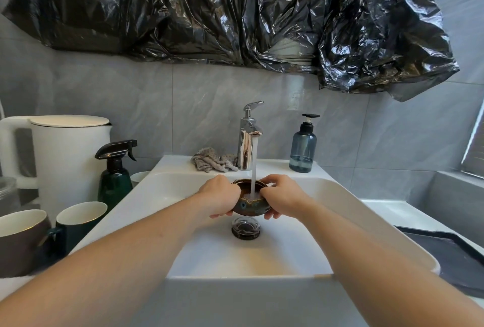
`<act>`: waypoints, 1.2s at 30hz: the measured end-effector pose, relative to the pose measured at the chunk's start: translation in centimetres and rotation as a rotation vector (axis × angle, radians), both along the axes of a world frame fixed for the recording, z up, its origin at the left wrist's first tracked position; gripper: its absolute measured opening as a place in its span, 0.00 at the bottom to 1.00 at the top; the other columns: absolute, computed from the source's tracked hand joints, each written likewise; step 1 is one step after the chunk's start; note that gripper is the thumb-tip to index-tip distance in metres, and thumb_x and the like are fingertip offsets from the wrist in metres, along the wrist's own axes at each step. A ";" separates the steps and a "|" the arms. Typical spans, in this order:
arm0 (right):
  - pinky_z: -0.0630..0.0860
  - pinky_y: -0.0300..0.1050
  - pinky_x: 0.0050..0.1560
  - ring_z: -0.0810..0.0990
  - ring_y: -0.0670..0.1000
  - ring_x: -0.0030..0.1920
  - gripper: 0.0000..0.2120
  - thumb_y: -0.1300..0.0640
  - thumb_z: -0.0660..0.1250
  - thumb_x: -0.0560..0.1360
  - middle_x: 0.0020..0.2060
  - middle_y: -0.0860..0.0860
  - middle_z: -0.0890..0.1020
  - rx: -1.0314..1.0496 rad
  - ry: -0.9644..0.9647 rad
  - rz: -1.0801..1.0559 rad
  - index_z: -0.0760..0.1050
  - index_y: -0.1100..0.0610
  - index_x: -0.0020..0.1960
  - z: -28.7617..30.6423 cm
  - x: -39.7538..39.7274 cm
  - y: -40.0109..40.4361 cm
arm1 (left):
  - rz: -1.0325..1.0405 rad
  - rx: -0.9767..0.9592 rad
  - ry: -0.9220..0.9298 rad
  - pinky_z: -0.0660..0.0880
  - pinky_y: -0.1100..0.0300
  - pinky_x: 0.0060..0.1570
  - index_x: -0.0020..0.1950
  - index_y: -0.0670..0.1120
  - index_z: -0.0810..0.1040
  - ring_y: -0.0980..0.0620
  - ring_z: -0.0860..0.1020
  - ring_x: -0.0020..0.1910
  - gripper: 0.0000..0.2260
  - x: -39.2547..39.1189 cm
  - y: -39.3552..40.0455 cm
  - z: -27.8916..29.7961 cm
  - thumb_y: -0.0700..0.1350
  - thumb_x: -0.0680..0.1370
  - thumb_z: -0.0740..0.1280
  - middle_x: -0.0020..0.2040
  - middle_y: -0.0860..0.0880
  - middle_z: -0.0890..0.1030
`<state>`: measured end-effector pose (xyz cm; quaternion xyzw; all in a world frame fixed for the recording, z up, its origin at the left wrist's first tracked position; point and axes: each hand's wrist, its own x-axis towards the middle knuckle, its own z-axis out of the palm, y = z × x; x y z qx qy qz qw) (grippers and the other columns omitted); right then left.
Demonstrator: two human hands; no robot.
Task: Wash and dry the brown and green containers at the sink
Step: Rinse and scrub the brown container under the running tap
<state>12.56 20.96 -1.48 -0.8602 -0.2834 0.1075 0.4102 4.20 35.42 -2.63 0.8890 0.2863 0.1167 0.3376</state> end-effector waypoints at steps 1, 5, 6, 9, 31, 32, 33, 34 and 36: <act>0.75 0.36 0.25 0.83 0.49 0.28 0.19 0.62 0.59 0.80 0.50 0.58 0.84 0.005 -0.010 -0.006 0.73 0.55 0.70 0.0 0.0 0.0 | -0.005 0.002 0.000 0.69 0.62 0.26 0.46 0.39 0.80 0.47 0.72 0.25 0.13 0.0 0.0 0.0 0.44 0.79 0.58 0.27 0.45 0.80; 0.73 0.38 0.23 0.82 0.49 0.25 0.19 0.63 0.58 0.79 0.46 0.58 0.85 0.032 -0.054 -0.042 0.75 0.56 0.68 0.1 -0.2 -0.2 | -0.021 0.015 -0.005 0.69 0.61 0.27 0.43 0.40 0.80 0.47 0.72 0.25 0.15 0.1 0.1 0.0 0.45 0.80 0.57 0.28 0.45 0.81; 0.73 0.38 0.23 0.82 0.49 0.25 0.19 0.63 0.58 0.78 0.44 0.58 0.85 0.032 -0.062 -0.052 0.76 0.56 0.67 0.1 -0.2 -0.2 | -0.026 0.015 -0.004 0.69 0.61 0.27 0.43 0.40 0.81 0.47 0.72 0.26 0.16 0.1 0.1 0.0 0.46 0.80 0.57 0.28 0.46 0.81; 0.72 0.39 0.23 0.82 0.50 0.25 0.17 0.62 0.57 0.77 0.40 0.58 0.86 0.018 -0.072 -0.072 0.79 0.58 0.62 0.2 -0.2 -0.4 | -0.034 0.005 0.002 0.70 0.63 0.26 0.44 0.40 0.81 0.49 0.73 0.25 0.18 0.2 0.0 -0.1 0.49 0.81 0.57 0.25 0.48 0.80; 0.76 0.42 0.34 0.83 0.52 0.26 0.15 0.58 0.58 0.74 0.29 0.56 0.84 -0.014 -0.126 -0.263 0.82 0.61 0.48 0.2 0.5 -0.9 | -0.226 -0.072 0.065 0.73 0.62 0.29 0.58 0.49 0.79 0.50 0.78 0.27 0.14 0.6 -0.7 -0.2 0.55 0.82 0.59 0.37 0.48 0.87; 0.78 0.42 0.34 0.83 0.52 0.27 0.14 0.58 0.59 0.75 0.31 0.55 0.84 -0.011 -0.140 -0.255 0.83 0.60 0.48 0.2 0.4 -0.9 | -0.229 -0.071 0.068 0.72 0.62 0.29 0.58 0.49 0.79 0.51 0.78 0.27 0.14 0.5 -0.7 -0.2 0.55 0.82 0.59 0.36 0.49 0.87; 0.79 0.43 0.33 0.83 0.52 0.28 0.14 0.58 0.60 0.75 0.34 0.54 0.84 -0.007 -0.159 -0.245 0.83 0.59 0.49 0.3 0.3 -0.9 | -0.231 -0.069 0.073 0.72 0.62 0.30 0.59 0.50 0.79 0.51 0.77 0.27 0.14 0.4 -0.8 -0.2 0.55 0.82 0.59 0.36 0.49 0.87; 0.80 0.43 0.33 0.83 0.52 0.29 0.13 0.58 0.61 0.75 0.35 0.52 0.84 0.000 -0.180 -0.234 0.84 0.56 0.51 0.3 0.2 -0.8 | -0.232 -0.068 0.075 0.73 0.62 0.30 0.59 0.49 0.78 0.51 0.77 0.27 0.14 0.4 -0.8 -0.2 0.56 0.82 0.60 0.36 0.49 0.87; 0.82 0.45 0.33 0.84 0.53 0.32 0.14 0.58 0.62 0.74 0.38 0.50 0.84 0.032 -0.218 -0.228 0.84 0.52 0.53 0.3 0.1 -0.7 | -0.233 -0.064 0.070 0.73 0.62 0.30 0.59 0.49 0.77 0.50 0.77 0.28 0.13 0.2 -0.9 -0.2 0.55 0.81 0.61 0.37 0.49 0.87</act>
